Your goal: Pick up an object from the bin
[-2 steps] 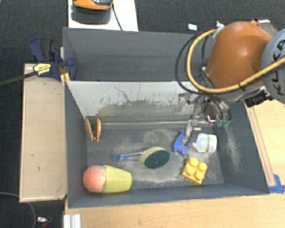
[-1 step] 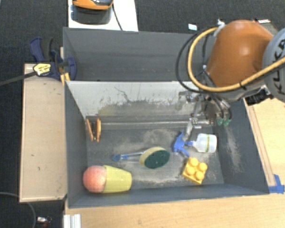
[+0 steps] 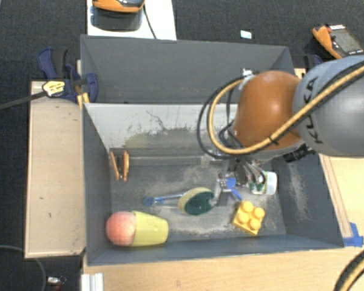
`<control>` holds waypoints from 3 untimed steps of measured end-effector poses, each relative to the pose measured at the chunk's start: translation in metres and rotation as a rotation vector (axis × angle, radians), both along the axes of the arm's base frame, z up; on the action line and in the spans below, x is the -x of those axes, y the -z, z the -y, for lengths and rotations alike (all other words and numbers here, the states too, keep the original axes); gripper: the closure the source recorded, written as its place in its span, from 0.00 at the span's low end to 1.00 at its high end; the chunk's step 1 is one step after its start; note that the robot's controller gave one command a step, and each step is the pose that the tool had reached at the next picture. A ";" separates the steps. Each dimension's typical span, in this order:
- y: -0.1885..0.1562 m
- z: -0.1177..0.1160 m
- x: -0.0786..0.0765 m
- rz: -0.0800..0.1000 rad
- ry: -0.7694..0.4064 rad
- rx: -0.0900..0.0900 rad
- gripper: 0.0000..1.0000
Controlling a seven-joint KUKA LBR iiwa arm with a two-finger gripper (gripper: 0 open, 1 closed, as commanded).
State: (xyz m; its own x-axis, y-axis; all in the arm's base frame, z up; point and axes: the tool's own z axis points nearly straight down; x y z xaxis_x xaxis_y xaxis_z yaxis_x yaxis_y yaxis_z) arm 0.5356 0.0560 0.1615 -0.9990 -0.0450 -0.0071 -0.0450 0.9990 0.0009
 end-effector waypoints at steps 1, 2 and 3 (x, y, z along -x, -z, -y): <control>0.000 -0.042 0.022 0.013 -0.151 0.001 0.00; 0.042 -0.043 0.033 -0.002 -0.076 0.002 0.00; 0.094 -0.020 0.024 0.013 -0.098 0.001 0.00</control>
Offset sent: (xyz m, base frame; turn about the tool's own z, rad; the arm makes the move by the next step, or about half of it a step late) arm -0.0336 0.0427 -0.0438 -0.0740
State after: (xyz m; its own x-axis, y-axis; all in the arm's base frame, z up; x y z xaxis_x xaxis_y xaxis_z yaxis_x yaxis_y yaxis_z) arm 0.5116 0.0757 0.0679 -0.9895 -0.1430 -0.0195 -0.1430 0.9897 -0.0017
